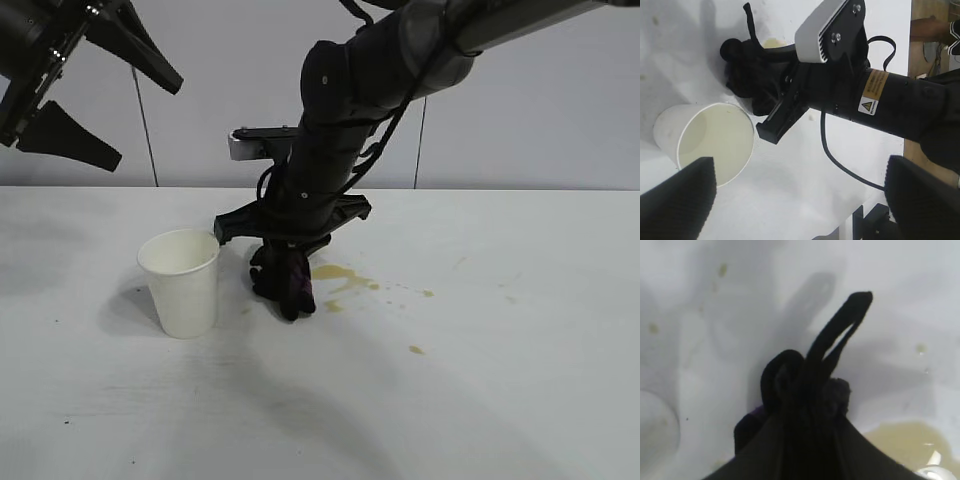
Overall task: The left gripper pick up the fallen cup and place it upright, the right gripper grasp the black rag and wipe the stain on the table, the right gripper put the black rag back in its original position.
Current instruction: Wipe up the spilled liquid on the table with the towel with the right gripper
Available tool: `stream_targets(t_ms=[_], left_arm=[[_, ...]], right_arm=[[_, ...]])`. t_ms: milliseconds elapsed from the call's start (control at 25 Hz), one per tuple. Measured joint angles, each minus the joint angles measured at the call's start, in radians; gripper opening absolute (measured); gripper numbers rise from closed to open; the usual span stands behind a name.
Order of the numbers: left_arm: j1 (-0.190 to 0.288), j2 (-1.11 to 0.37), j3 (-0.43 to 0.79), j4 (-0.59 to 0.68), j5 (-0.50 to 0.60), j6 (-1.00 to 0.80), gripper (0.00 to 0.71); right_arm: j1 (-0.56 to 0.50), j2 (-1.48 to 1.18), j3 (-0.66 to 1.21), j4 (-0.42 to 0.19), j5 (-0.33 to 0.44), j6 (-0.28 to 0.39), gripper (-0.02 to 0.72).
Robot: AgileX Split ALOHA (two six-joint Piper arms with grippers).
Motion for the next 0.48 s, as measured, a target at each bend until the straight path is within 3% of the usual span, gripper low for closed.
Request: stream_targets(t_ms=[320,480], left_arm=[[0.000,0.000,0.000,0.000,0.008,0.000,0.657],[0.000,0.000,0.000,0.000,0.008,0.000,0.657]], right_arm=[[-0.052,0.003,-0.012,-0.039,0.043,0.011,0.113],[-0.070,0.001,-0.018,-0.086,0.117,0.042,0.113]])
